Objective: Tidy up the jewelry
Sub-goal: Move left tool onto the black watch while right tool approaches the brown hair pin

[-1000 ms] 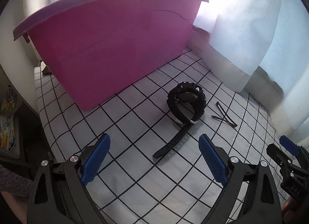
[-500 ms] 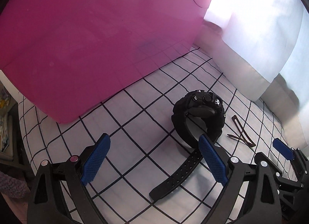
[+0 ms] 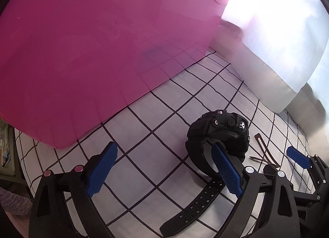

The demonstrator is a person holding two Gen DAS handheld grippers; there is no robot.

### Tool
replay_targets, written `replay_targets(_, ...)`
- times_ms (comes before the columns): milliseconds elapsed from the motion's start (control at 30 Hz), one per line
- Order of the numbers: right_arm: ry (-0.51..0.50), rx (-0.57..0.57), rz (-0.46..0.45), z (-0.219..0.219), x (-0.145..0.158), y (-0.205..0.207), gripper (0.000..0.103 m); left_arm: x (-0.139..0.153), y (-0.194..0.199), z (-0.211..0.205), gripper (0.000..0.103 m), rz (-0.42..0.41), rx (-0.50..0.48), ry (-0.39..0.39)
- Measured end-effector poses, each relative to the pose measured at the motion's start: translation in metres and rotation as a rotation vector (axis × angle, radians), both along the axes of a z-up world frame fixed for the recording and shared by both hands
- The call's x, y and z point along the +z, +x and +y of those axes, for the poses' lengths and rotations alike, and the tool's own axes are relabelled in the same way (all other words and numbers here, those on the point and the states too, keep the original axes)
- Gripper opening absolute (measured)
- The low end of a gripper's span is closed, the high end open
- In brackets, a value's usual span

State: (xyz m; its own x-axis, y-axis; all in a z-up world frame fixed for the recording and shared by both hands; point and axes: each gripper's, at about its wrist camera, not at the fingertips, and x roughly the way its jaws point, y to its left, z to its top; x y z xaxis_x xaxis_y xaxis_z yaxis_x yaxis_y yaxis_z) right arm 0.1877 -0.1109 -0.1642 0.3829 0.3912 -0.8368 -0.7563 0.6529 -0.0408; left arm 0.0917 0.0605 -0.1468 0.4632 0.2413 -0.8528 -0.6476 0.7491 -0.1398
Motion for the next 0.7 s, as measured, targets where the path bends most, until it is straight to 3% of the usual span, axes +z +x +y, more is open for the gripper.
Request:
replay_targets(367,-0.031,0.021,-0.001,0.016,-0.009,0.005,0.071,-0.009,0.008,0.003,0.091,0.024,0.001,0.001)
replay_targets(700,-0.024,0.023,-0.006,0.013,-0.009,0.000,0.069,-0.010,0.012,-0.005,0.091,0.028,-0.017,0.050)
